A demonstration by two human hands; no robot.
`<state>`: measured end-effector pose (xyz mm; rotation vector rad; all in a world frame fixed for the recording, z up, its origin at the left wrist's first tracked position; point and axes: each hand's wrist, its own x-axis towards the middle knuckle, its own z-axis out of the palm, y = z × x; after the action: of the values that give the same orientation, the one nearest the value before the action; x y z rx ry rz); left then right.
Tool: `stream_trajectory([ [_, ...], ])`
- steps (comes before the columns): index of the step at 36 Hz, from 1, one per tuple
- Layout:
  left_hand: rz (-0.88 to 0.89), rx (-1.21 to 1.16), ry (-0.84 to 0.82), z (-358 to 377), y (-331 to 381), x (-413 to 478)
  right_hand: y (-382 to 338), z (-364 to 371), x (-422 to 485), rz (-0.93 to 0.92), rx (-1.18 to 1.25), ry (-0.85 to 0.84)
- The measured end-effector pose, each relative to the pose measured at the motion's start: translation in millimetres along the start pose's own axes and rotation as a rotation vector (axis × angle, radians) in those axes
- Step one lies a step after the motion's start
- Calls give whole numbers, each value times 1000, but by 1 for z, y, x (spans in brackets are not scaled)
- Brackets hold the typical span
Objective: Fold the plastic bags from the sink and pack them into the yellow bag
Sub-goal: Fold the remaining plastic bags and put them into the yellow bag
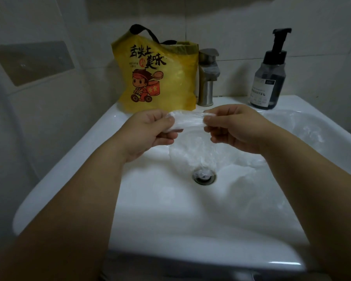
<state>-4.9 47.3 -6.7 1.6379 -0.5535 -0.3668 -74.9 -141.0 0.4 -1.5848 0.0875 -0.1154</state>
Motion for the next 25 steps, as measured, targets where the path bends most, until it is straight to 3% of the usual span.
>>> stream_trajectory([
  [13,-44,-252,-32,-1,4,-2,0,-2,0,-11,133,-61],
  [25,-63,-324,-23,-2,8,-4,-4,-3,-3,-80,68,-88],
])
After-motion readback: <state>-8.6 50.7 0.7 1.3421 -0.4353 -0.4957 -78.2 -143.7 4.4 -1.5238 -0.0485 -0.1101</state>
